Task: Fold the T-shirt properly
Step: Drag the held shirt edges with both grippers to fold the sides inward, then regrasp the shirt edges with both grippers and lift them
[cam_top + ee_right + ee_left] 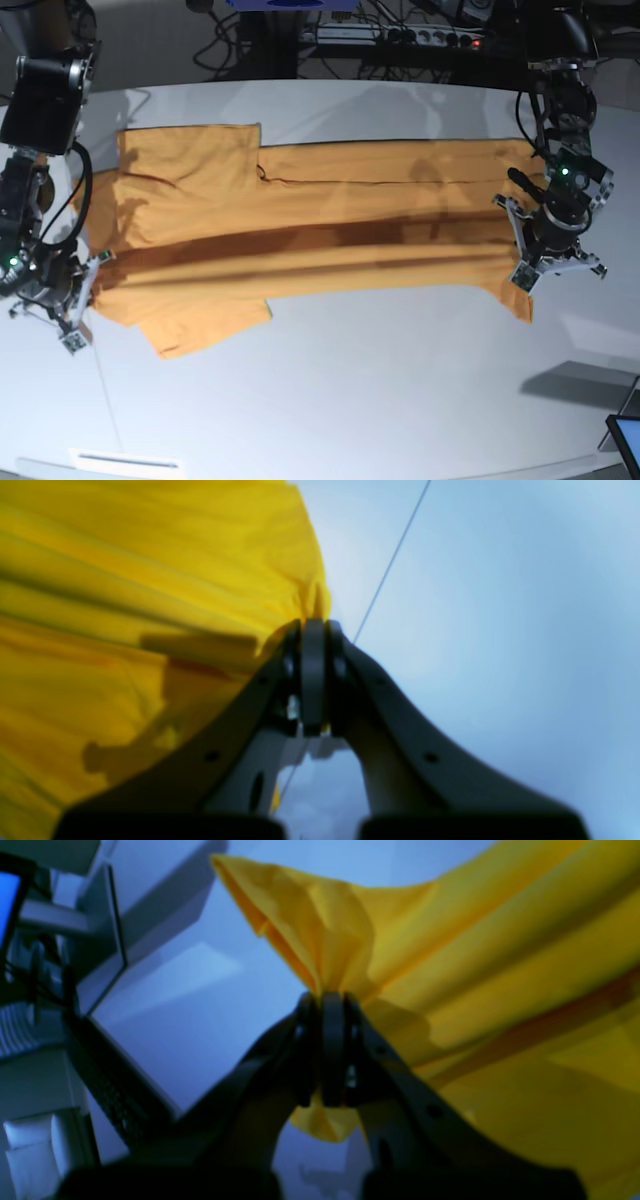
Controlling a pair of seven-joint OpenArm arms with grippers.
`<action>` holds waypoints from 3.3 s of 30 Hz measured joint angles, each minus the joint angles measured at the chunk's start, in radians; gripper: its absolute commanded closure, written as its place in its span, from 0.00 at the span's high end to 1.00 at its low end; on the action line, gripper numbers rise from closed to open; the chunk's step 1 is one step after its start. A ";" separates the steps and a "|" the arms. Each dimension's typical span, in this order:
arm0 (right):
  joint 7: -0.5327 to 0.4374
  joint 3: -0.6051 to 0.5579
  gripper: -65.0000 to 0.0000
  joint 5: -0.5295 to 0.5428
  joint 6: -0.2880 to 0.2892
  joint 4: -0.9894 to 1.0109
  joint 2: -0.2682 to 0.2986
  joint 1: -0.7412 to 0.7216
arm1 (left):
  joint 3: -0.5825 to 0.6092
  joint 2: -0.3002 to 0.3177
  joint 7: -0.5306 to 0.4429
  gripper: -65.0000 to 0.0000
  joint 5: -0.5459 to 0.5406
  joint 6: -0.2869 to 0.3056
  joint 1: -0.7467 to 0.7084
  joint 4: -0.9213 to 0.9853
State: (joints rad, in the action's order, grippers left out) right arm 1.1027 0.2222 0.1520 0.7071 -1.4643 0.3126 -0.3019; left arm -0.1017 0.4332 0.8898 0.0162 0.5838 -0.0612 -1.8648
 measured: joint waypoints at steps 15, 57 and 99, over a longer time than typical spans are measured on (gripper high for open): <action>0.036 0.001 0.00 -0.001 0.000 -0.089 -0.031 0.107 | 0.000 0.003 0.008 0.00 0.009 -0.004 -0.094 -0.005; 0.148 0.005 0.00 -0.001 -0.002 -0.196 -0.051 0.160 | 0.000 0.046 0.008 0.00 0.009 -0.003 -0.230 -0.107; 0.153 0.072 0.36 -0.020 -0.008 -0.194 -0.134 0.225 | -0.007 0.071 0.017 0.38 0.111 -0.004 -0.357 -0.108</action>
State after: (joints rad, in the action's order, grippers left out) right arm 1.2556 0.2943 0.1322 0.6994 -1.6585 0.1783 -0.0772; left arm -0.1089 0.5045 0.9066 0.1272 0.5797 -0.4187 -1.9728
